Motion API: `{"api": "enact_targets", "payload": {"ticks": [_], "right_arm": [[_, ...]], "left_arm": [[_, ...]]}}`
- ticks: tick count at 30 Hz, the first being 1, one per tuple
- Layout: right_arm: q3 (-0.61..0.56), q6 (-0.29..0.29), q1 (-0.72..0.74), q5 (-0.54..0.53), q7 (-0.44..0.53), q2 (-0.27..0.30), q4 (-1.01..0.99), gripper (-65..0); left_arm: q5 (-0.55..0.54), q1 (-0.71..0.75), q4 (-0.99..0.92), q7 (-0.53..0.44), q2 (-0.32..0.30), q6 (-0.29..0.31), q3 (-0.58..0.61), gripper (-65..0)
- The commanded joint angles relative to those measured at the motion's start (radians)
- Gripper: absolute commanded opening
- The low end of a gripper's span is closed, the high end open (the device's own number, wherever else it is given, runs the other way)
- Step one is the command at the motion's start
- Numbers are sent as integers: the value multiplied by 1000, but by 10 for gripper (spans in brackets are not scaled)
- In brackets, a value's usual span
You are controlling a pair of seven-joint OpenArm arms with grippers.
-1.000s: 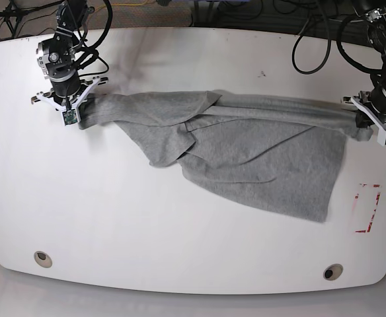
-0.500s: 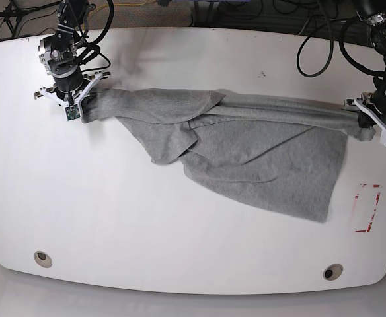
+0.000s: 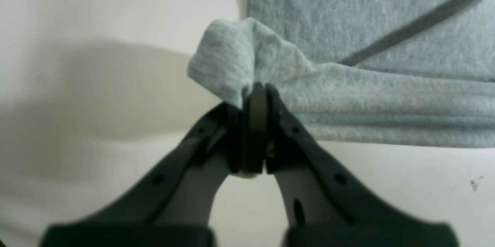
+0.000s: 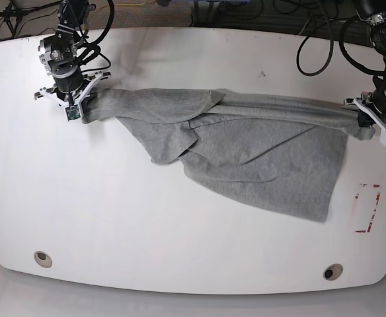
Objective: Fold the T-shirt properly
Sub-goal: 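Hold the shirt edge taut between both grippers on the table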
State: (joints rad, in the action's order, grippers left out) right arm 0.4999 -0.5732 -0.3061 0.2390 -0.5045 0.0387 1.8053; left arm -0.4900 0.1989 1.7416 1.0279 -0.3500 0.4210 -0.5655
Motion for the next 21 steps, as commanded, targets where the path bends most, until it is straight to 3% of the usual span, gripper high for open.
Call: {"api": "enact_targets", "payload": {"ticks": [1, 21], "right_arm": [[3, 11, 6, 0, 17, 8, 6, -650], [-36, 12, 9, 1, 17, 11, -17, -650]], "left_arm": [[3, -9, 14, -19, -17, -1, -6, -650], [3, -3, 19, -13, -17, -1, -9, -650]]}}
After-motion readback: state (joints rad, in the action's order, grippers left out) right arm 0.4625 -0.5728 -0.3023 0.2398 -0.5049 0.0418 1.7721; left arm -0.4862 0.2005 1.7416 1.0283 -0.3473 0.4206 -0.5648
